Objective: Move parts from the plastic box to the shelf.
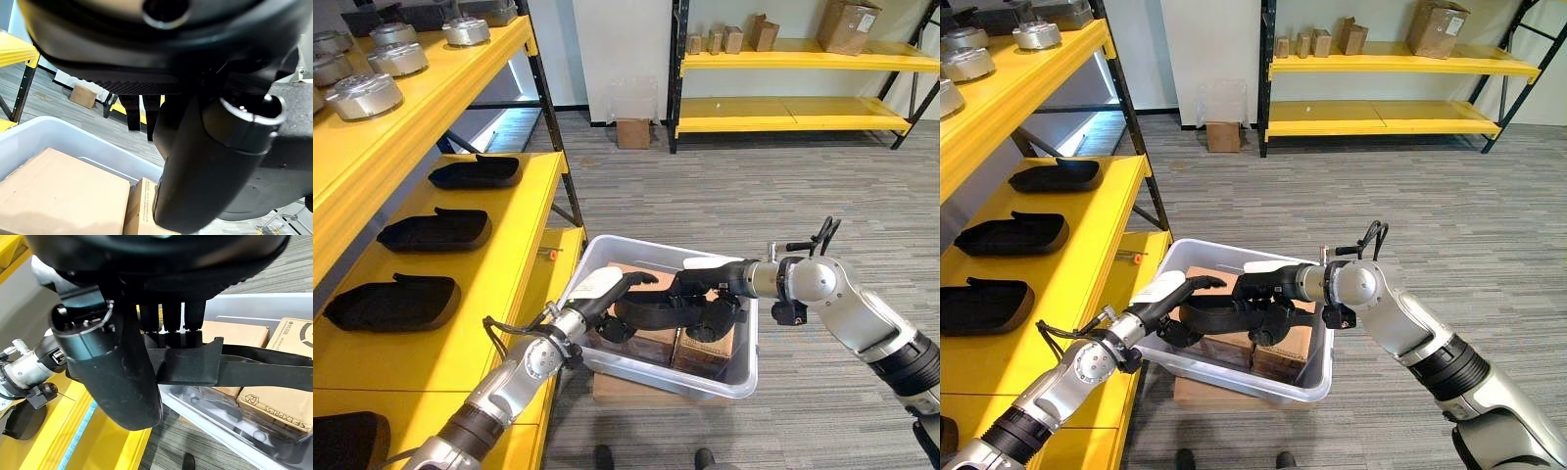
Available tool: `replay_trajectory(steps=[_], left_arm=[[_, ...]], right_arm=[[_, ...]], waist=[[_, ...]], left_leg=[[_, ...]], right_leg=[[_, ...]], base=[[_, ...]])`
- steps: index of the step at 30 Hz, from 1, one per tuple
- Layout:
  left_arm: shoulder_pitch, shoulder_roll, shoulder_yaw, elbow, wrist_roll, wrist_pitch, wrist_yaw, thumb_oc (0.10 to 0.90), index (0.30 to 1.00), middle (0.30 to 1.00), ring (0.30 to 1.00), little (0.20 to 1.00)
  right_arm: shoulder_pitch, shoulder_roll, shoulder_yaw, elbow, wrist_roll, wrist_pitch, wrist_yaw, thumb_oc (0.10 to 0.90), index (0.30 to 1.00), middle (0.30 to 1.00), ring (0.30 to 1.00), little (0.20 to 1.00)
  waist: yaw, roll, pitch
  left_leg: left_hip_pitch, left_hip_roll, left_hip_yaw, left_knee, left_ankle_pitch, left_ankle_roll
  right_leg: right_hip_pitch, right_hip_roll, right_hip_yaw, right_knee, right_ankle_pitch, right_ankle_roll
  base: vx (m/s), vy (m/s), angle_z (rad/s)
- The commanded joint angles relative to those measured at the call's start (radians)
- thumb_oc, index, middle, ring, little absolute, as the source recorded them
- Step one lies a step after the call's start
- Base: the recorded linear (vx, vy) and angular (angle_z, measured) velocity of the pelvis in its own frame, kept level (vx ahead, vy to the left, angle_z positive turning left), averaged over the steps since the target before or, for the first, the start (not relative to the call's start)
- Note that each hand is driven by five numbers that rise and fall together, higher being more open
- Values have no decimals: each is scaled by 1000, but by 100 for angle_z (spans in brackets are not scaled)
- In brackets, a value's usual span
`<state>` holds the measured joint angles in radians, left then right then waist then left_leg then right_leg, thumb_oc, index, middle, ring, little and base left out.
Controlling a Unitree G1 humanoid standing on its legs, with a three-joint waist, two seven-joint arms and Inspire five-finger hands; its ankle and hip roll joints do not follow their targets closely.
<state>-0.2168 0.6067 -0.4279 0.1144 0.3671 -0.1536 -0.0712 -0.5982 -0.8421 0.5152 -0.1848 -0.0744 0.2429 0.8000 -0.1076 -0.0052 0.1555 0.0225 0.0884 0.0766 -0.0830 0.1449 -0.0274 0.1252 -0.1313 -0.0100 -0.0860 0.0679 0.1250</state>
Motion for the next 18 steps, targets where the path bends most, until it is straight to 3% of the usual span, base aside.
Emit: replay_trajectory(steps=[1,9,18], left_arm=[[-76,-16,10,-6,-19,-78,49,400,300,300,300,300],[-110,-29,-20,-47,9,-132,58,400,300,300,300,300],[-176,-32,-63,-105,7,-148,31,400,300,300,300,300]], right_arm=[[-106,60,-110,-42,41,-115,-62,400,300,300,300,300],[-103,83,-79,-38,31,-120,-55,400,300,300,300,300],[-108,98,-51,-38,35,-143,-67,400,300,300,300,300]], waist=[[15,-36,-99],[9,-35,-101],[2,-32,-102]], left_leg=[[111,-18,116,-4,-192,7],[112,-18,115,-4,-196,10],[110,-21,111,-4,-199,12]], right_leg=[[-32,91,-45,4,-38,-50],[-34,92,-40,7,-38,-50],[-36,90,-39,8,-38,-46]], base=[[0,0,0],[0,0,0],[0,0,0]])
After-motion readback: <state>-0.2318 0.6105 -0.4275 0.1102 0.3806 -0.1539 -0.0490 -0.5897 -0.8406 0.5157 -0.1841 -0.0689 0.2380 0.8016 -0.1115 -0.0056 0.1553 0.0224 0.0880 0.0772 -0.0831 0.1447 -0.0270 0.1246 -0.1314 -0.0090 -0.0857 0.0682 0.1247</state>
